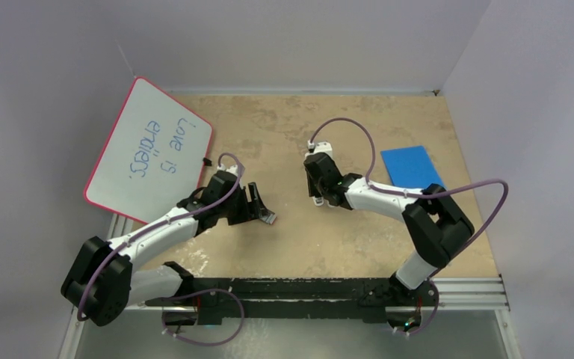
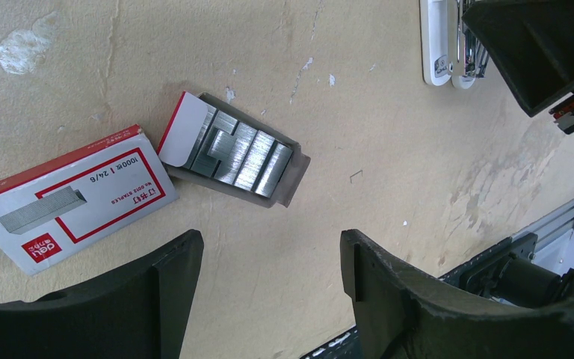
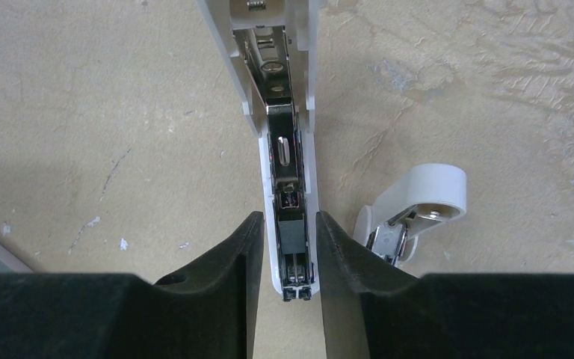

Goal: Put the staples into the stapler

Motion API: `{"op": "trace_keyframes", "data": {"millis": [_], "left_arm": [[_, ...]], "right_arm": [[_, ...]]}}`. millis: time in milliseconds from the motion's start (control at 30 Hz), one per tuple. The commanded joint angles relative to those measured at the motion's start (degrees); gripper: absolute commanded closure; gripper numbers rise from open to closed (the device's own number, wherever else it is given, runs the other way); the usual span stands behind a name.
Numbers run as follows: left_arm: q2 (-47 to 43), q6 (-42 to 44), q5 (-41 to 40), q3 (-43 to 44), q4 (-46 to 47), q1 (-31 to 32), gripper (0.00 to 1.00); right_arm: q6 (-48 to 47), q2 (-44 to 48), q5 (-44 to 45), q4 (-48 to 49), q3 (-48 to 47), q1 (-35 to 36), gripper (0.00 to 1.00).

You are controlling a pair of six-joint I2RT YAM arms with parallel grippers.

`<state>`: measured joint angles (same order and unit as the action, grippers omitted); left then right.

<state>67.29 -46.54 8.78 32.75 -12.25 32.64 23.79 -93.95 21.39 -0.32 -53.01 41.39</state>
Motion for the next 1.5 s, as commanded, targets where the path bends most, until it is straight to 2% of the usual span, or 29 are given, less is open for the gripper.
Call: {"op": "trace_keyframes", "data": {"millis": [0, 100, 267, 1467], "left_arm": [[-0.8, -0.7, 0.2, 1.0, 2.1, -0.3, 0.33], [-0.7, -0.7, 0.1, 1.2, 2.2, -0.3, 0.33], [-0.1, -0.8, 0.4, 1.3, 2.4, -0.2, 0.33], [0.4, -1.0, 0.8, 1.3, 3.0, -0.3, 0.33]], "right_arm": [[0.8, 4.3, 0.1, -0.8, -1.4, -0.1, 0.65], [1.0, 4.7, -1.5, 0.0, -1.7, -0.2, 0.66], [1.4, 2.5, -2.7, 1.9, -2.2, -0.2, 0.73], [1.3, -0.5, -3.2, 3.3, -0.5, -0.2, 0.71]]}}
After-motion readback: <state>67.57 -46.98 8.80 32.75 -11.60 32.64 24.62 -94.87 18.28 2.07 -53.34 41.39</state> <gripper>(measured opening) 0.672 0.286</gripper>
